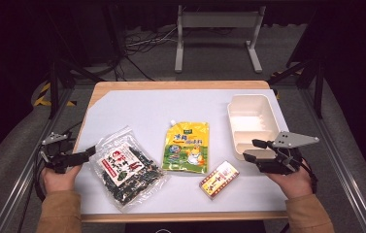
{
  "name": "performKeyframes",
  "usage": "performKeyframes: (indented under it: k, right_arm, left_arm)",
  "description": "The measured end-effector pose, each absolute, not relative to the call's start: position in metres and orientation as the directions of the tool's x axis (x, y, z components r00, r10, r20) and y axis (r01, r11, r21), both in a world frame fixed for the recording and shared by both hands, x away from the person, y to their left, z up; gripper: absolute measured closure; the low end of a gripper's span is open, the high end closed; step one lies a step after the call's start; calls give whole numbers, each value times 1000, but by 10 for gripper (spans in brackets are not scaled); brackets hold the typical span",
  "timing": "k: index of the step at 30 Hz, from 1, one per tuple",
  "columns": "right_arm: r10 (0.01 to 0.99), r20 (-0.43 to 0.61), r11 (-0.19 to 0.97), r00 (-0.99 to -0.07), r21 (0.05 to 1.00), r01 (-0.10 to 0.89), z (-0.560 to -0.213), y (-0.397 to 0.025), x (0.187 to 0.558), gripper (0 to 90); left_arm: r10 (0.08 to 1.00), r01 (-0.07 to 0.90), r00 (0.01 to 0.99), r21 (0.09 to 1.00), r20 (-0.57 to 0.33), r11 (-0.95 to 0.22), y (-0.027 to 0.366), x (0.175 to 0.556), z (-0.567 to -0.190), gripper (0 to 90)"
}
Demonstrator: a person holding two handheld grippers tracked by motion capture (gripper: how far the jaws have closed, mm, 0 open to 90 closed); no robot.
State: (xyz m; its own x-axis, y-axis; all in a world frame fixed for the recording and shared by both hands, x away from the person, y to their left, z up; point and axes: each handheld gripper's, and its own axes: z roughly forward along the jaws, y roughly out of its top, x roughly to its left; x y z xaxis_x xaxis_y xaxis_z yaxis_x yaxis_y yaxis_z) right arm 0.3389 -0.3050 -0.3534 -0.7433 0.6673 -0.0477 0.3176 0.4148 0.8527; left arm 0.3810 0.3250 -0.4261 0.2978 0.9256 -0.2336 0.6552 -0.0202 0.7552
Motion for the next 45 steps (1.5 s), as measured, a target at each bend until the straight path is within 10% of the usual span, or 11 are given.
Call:
performKeyframes:
  k: [25, 45]
  right_arm:
    - [643, -58, 443, -764, 842, 309, -363, -298, 340, 431]
    - [636, -62, 453, -769, 837, 307, -365, -293, 340, 408]
  left_arm:
    - [821, 728, 294, 671, -490, 140, 350, 399, -459, 381]
    - [871, 766, 227, 633, -436, 117, 347, 401, -460, 758]
